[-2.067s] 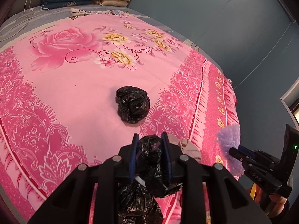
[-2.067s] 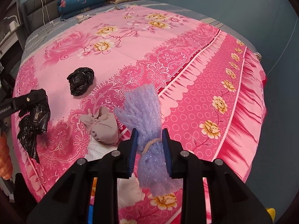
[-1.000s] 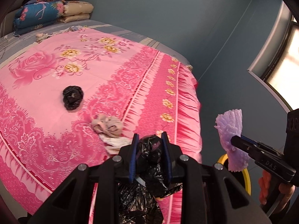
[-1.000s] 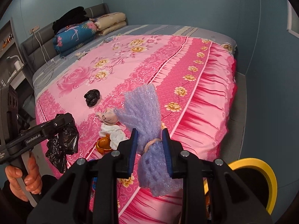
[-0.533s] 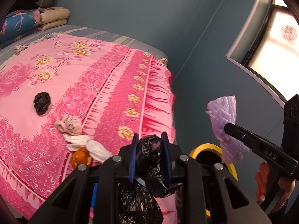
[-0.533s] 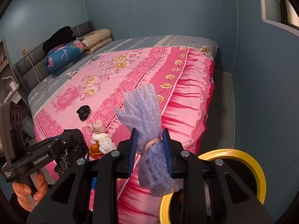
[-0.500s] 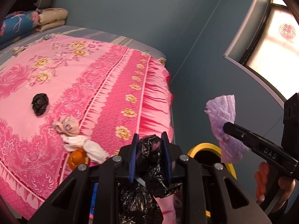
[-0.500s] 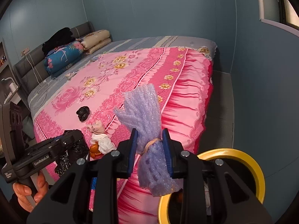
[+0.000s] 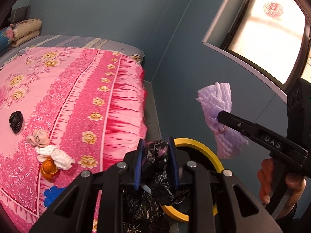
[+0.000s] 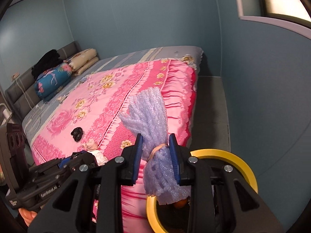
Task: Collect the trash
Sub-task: 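Carry the black bag and foam net with both tools over the yellow bin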
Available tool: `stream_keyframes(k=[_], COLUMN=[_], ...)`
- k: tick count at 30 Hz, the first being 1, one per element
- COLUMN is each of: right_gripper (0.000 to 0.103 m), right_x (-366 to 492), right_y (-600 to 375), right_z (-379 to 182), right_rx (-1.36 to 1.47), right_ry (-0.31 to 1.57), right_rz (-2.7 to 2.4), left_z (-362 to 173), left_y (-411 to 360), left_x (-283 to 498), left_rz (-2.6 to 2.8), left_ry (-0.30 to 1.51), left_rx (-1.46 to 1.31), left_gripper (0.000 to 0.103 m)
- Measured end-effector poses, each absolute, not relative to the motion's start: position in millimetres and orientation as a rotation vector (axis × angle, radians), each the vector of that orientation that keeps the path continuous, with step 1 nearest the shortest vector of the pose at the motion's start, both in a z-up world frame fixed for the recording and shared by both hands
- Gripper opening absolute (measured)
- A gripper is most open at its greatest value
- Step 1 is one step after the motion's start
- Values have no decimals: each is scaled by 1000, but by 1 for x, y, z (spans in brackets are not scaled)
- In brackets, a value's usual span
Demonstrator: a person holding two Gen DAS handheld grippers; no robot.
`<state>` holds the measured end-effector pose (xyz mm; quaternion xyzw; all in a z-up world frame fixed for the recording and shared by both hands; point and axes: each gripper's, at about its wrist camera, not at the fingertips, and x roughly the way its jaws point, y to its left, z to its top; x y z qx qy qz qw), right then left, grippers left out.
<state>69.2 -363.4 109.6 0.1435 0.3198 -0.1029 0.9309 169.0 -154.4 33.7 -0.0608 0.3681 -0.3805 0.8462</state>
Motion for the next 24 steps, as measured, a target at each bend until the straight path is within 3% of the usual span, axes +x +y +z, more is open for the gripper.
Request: stream_keyframes(k=[24], right_gripper=[29], right_x=[0], right_y=[-445], right_z=[111], right_rx=[464], right_ry=[536], right_rz=[-264], left_z=[33], left_y=[-243], left_x=[122], left_rz=[-936], left_ry=[793], left_rx=[-27], left_gripper=[23])
